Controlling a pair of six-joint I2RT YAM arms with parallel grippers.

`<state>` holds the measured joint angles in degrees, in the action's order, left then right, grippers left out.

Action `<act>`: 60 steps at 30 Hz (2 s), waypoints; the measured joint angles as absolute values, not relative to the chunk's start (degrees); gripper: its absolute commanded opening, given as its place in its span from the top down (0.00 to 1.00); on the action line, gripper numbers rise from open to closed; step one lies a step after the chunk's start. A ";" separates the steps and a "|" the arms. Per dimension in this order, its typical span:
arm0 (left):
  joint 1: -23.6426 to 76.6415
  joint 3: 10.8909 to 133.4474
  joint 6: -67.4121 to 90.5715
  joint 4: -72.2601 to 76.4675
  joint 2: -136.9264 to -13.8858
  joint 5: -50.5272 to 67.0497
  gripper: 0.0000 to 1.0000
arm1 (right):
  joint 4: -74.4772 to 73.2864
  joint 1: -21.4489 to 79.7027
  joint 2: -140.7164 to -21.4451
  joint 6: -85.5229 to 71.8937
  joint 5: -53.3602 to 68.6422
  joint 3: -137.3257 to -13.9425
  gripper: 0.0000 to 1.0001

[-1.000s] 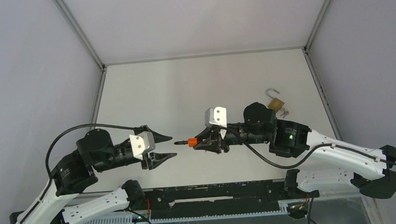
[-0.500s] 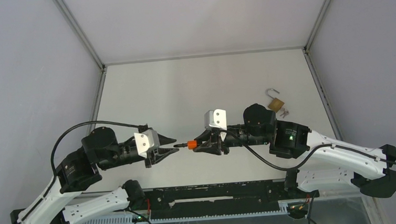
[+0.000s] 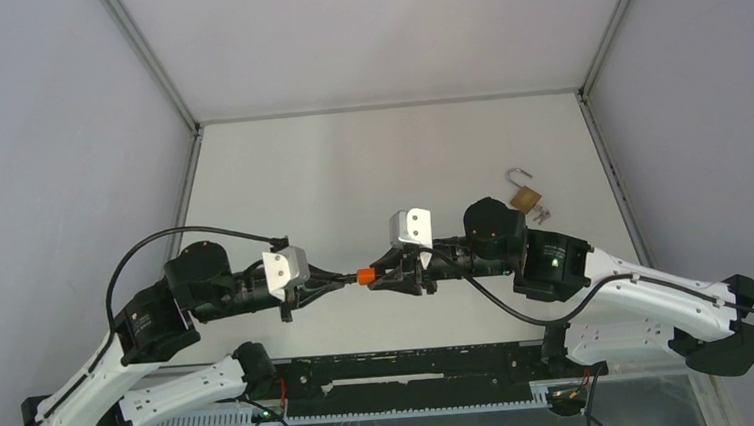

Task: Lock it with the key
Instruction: Lock the lock.

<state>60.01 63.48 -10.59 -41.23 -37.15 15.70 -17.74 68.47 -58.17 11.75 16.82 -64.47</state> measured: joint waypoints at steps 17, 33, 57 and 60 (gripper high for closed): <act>60.10 63.55 -4.23 -40.80 -37.56 16.86 1.00 | -11.25 61.80 -54.46 5.89 23.90 -59.81 0.16; 60.10 63.55 -3.46 -40.80 -37.43 17.41 1.00 | -4.49 60.69 -53.80 1.10 30.15 -54.24 0.48; 60.07 63.55 -2.83 -40.71 -37.10 19.77 1.00 | -0.43 59.53 -55.68 -0.91 33.19 -54.11 0.32; 60.07 63.55 -2.83 -40.73 -37.12 19.77 1.00 | -0.97 59.31 -55.68 -0.93 33.34 -54.11 0.33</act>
<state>60.07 63.55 -2.83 -40.73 -37.12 19.77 -0.97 59.31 -55.68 -0.93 33.34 -54.11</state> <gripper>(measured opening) 0.028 0.682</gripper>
